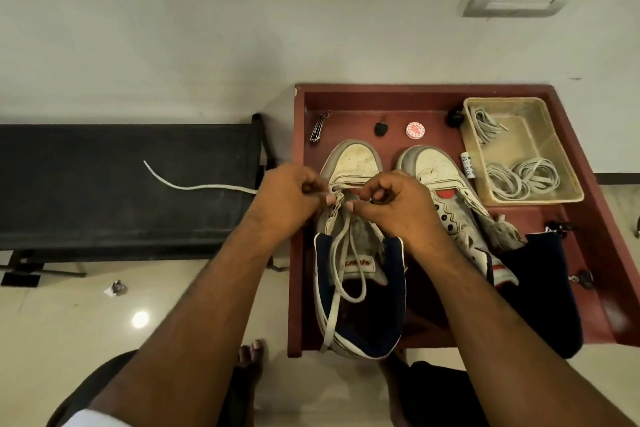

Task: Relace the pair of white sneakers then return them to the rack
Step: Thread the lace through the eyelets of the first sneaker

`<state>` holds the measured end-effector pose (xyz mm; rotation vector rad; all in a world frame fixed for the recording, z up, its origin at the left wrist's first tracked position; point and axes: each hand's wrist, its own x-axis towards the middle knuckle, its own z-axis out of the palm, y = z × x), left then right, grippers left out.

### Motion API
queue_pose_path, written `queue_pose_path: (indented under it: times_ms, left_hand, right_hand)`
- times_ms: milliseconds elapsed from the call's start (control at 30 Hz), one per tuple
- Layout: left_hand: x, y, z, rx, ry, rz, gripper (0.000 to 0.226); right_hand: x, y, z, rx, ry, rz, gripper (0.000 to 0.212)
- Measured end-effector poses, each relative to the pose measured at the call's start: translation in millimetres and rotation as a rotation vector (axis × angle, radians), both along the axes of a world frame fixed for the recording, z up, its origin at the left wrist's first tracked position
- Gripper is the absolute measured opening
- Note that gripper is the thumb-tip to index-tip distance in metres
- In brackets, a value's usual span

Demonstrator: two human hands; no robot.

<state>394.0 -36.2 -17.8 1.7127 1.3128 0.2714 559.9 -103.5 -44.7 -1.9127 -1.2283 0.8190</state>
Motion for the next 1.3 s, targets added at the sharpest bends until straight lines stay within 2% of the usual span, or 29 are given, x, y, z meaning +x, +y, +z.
queue_pose_path:
  times_ms: [67,167,233,267,300,367,433,500,567,733,767,800,867,900,967,1067,1167,1300]
  left_hand:
    - [-11.5,8.0,7.9,0.050,0.030,0.081,0.003]
    - [-45.1,30.0,26.4,0.332,0.046,0.564,0.009]
    - [-62.5,36.0,32.6,0.525,0.138,0.730,0.009]
    - [-60.8,35.5,31.5,0.558,0.157,0.694,0.018]
    - [-52.3,32.2,29.2,0.523,0.091,0.610,0.030]
    - [-24.3,19.0,22.3,0.214,-0.091,0.373,0.047]
    - [-3.0,3.8,11.2,-0.027,-0.076,0.140,0.038]
    - [3.8,-2.5,1.9,-0.038,0.007,0.050,0.021]
    - [-2.4,1.5,6.5,-0.009,0.055,0.050,0.005]
    - [-44.8,28.1,34.3,0.258,0.226,0.326,0.005]
    - [-45.5,27.0,37.0,0.301,0.262,0.295,0.004]
    - [-39.5,22.6,38.0,0.310,0.274,0.218,0.015]
    - [-19.5,7.2,31.1,0.177,0.170,0.045,0.038]
    - [-10.0,0.4,24.6,0.105,0.120,-0.015,0.042]
    - [2.4,-5.7,9.7,0.093,0.122,-0.069,0.035]
    - [2.8,-4.0,-1.4,0.099,0.137,-0.005,0.018]
    - [2.7,-6.3,-1.0,0.093,0.081,0.020,0.012]
    - [-0.8,-4.9,3.3,0.061,0.010,0.107,0.004]
  right_hand:
    - [1.7,0.8,-1.2,-0.036,-0.043,0.015,0.025]
    - [4.8,0.8,1.2,-0.047,-0.033,0.011,0.018]
    - [6.1,-0.5,2.0,-0.052,0.000,-0.014,0.015]
    - [6.2,-0.8,2.5,-0.054,0.010,-0.029,0.016]
    - [5.8,-1.1,3.2,-0.055,0.017,-0.043,0.018]
    - [4.7,-0.6,4.6,-0.051,0.021,-0.063,0.021]
    - [4.0,-0.4,6.3,-0.043,0.021,-0.076,0.024]
    - [4.1,-1.1,7.4,-0.036,0.004,-0.078,0.026]
    - [5.9,-0.5,7.7,-0.051,-0.025,-0.064,0.023]
    - [10.4,2.8,11.2,-0.051,-0.202,0.086,0.032]
    - [10.2,3.5,12.5,-0.050,-0.240,0.120,0.032]
    - [9.5,4.1,13.1,-0.048,-0.266,0.150,0.032]
    - [6.9,5.1,12.9,-0.046,-0.286,0.201,0.036]
    - [5.4,5.8,12.0,-0.054,-0.288,0.224,0.038]
    - [4.0,7.1,9.7,-0.071,-0.280,0.239,0.037]
    - [3.3,6.3,8.3,-0.066,-0.269,0.190,0.021]
    - [1.3,5.9,7.2,-0.057,-0.304,0.150,0.009]
    - [3.9,7.8,9.3,-0.100,-0.344,0.113,0.014]
